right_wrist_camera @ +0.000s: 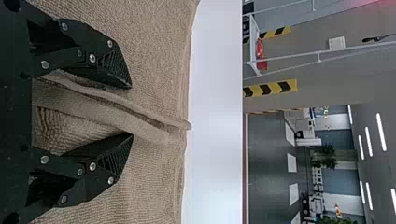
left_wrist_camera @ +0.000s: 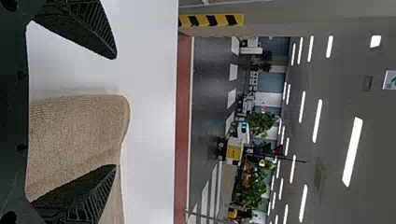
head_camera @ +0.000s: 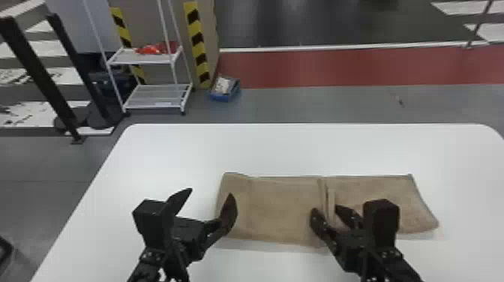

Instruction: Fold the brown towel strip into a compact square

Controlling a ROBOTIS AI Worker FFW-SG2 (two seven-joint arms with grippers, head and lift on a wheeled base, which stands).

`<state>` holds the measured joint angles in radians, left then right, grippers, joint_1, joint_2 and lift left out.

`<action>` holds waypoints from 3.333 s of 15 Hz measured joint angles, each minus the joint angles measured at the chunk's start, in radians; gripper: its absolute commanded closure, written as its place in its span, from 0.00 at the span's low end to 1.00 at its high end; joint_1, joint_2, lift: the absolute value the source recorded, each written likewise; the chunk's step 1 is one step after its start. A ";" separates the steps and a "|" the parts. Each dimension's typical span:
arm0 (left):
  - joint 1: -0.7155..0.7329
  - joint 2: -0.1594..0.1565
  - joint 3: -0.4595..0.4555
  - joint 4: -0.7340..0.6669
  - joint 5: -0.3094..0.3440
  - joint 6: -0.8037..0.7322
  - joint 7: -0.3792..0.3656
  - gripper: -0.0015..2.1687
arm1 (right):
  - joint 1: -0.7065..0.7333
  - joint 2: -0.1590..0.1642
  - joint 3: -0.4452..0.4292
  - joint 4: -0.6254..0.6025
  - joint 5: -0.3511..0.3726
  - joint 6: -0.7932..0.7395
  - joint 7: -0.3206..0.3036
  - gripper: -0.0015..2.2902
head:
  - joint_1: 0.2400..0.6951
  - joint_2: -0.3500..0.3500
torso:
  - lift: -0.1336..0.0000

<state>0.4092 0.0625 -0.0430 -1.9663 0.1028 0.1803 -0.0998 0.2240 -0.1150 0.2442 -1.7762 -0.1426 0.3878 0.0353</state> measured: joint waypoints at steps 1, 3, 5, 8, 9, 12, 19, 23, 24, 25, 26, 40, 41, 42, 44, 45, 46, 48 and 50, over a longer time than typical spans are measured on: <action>-0.001 0.000 -0.001 0.002 0.000 0.000 0.000 0.02 | 0.002 0.000 0.001 -0.004 -0.002 -0.001 0.000 0.31 | 1.00 0.65 | 0.08; -0.001 -0.001 -0.002 0.003 0.000 0.000 0.000 0.02 | 0.010 0.000 0.002 -0.018 -0.004 -0.010 0.000 0.31 | 1.00 0.65 | 0.08; 0.002 0.000 -0.002 0.003 0.000 0.000 0.000 0.02 | 0.019 0.000 0.003 -0.035 -0.005 -0.014 0.000 0.30 | 1.00 0.65 | 0.08; 0.006 0.000 -0.002 0.000 0.000 0.000 -0.001 0.02 | 0.027 0.000 0.004 -0.048 -0.003 -0.014 0.000 0.31 | 1.00 0.65 | 0.08; 0.007 0.000 -0.002 0.000 0.000 0.000 -0.001 0.02 | 0.027 0.000 0.004 -0.049 -0.001 -0.014 0.000 0.31 | 1.00 0.65 | 0.08; 0.010 0.000 -0.002 -0.002 0.000 0.000 -0.004 0.02 | 0.022 0.000 0.009 -0.052 0.003 -0.011 0.000 0.31 | 1.00 0.66 | 0.08; 0.011 0.000 -0.003 -0.001 0.000 0.000 -0.010 0.02 | -0.001 0.000 0.027 -0.077 0.022 0.039 0.000 0.56 | 1.00 0.67 | 0.08; 0.011 0.000 -0.001 0.003 0.000 0.000 -0.011 0.02 | 0.004 -0.001 0.026 -0.084 0.023 0.047 0.000 0.57 | 1.00 0.67 | 0.08; 0.010 0.000 0.000 0.005 0.000 0.000 -0.011 0.02 | 0.007 -0.001 0.026 -0.093 0.022 0.047 0.000 0.57 | 1.00 0.67 | 0.08; 0.009 0.000 0.001 0.006 0.000 0.000 -0.011 0.02 | 0.010 -0.002 0.026 -0.108 0.020 0.047 0.008 0.57 | 1.00 0.67 | 0.08; 0.009 0.000 0.002 0.007 0.000 0.000 -0.011 0.02 | 0.012 -0.002 0.023 -0.126 0.016 0.047 0.024 0.57 | 1.00 0.68 | 0.08; 0.036 0.000 0.071 0.032 0.055 -0.126 -0.011 0.02 | 0.118 0.005 -0.347 -0.350 -0.220 0.062 0.078 0.57 | 1.00 0.50 | 0.08; 0.037 0.000 0.070 0.032 0.055 -0.125 -0.012 0.02 | 0.118 0.008 -0.358 -0.321 -0.225 0.058 0.079 0.57 | 1.00 0.48 | 0.08; 0.037 0.000 0.066 0.032 0.054 -0.123 -0.012 0.02 | 0.110 0.011 -0.360 -0.280 -0.224 0.051 0.080 0.57 | 1.00 0.47 | 0.08; 0.036 0.000 0.060 0.030 0.052 -0.121 -0.012 0.02 | 0.088 0.013 -0.357 -0.230 -0.220 0.050 0.081 0.57 | 1.00 0.46 | 0.08; 0.036 0.000 0.059 0.030 0.052 -0.119 -0.012 0.02 | 0.082 0.013 -0.362 -0.229 -0.226 0.055 0.086 0.57 | 1.00 0.45 | 0.08; 0.037 0.001 0.059 0.029 0.052 -0.118 -0.012 0.02 | 0.080 0.013 -0.379 -0.243 -0.241 0.065 0.090 0.57 | 1.00 0.45 | 0.08; 0.045 0.002 0.061 0.025 0.052 -0.117 -0.012 0.02 | 0.079 0.013 -0.457 -0.297 -0.291 0.116 0.093 0.30 | 1.00 0.41 | 0.08; 0.047 0.003 0.059 0.025 0.051 -0.117 -0.012 0.02 | 0.079 0.013 -0.500 -0.306 -0.309 0.153 0.094 0.00 | 1.00 0.37 | 0.08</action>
<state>0.4565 0.0657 0.0155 -1.9414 0.1540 0.0638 -0.1120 0.3028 -0.1022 -0.2555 -2.0825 -0.4514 0.5407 0.1289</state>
